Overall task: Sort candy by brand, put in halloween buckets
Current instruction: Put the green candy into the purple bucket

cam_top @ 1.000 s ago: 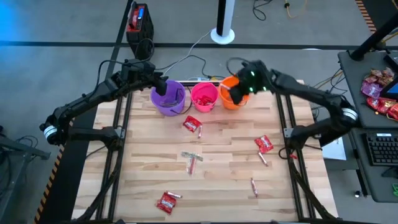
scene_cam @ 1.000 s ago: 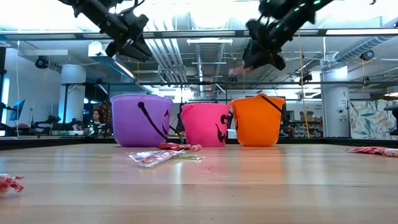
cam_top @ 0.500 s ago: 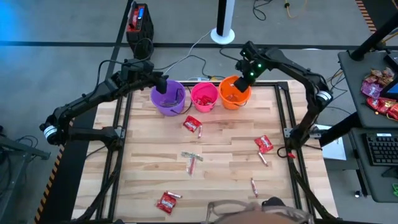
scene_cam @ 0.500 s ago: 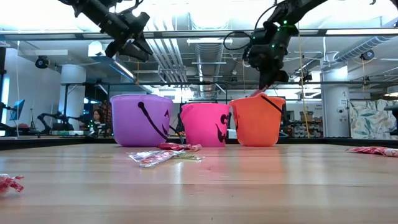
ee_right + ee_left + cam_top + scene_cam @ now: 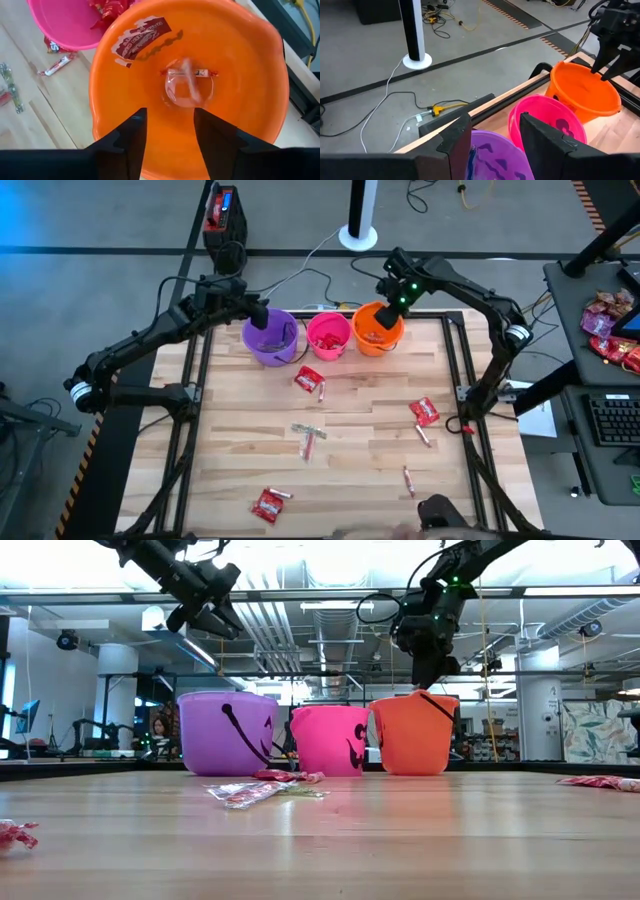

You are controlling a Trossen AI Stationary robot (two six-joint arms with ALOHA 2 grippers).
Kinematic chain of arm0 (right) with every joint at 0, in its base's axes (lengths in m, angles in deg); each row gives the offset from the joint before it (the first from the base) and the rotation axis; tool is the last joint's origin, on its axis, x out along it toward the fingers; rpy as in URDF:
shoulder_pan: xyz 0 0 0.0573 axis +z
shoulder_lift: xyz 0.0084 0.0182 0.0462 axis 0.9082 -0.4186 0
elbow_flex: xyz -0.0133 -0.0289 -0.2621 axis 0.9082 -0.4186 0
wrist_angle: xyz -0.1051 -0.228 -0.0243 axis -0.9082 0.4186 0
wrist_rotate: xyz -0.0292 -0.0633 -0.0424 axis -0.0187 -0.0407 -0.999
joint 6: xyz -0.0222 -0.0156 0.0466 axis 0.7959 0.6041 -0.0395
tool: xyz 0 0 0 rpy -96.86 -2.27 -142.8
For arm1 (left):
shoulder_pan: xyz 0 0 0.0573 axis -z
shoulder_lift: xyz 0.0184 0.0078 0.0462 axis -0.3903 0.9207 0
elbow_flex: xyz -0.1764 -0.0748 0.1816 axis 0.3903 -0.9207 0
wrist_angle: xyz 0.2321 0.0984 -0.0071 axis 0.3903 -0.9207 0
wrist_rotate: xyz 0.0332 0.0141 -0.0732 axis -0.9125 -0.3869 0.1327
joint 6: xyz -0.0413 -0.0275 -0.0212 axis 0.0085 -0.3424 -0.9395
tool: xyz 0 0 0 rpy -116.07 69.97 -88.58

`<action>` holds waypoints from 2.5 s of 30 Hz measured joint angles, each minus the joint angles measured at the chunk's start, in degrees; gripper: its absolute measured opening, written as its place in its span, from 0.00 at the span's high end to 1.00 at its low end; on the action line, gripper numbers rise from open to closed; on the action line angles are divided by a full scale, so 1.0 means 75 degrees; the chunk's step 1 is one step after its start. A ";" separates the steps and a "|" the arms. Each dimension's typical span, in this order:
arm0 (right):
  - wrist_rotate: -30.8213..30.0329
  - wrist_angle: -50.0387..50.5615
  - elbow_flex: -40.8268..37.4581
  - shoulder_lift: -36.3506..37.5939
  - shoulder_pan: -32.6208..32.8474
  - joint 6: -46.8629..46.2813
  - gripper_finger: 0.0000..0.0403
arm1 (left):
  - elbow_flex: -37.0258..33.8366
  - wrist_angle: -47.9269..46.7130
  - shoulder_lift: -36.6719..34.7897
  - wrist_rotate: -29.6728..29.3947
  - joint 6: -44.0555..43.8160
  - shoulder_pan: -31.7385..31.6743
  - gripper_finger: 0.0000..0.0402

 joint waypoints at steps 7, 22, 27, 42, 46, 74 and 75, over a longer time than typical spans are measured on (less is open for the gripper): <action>0.0010 -0.0643 0.0000 0.0012 0.0006 -0.0317 0.58 | 0.0000 -0.1521 -0.0003 0.2304 -0.0134 0.0132 0.62; 0.0690 -0.0649 0.0216 0.0537 0.0599 -0.1883 0.59 | -0.0282 -0.4113 0.0100 0.0486 -0.0153 0.5533 0.69; 0.0380 -0.0403 0.0215 0.1282 0.0977 -0.2335 0.62 | -0.0931 -0.2457 0.0382 -0.0841 0.0260 0.6262 0.70; -0.1255 -0.0524 -0.0257 0.2970 0.1300 -0.1774 0.59 | -0.1358 0.0050 0.2259 0.0655 0.1533 0.5892 0.70; -0.1235 -0.0528 -0.0520 0.2962 0.1277 -0.1364 0.56 | -0.1074 -0.0374 0.3215 0.1225 0.2124 0.5946 0.70; -0.0455 -0.1322 -0.1647 0.3466 0.1286 -0.2033 0.51 | -0.0836 0.0575 0.4589 0.1818 0.2525 0.5913 0.53; -0.0455 -0.1327 -0.1647 0.3466 0.1286 -0.2061 0.51 | -0.0895 0.0650 0.4606 0.1872 0.2526 0.5902 0.53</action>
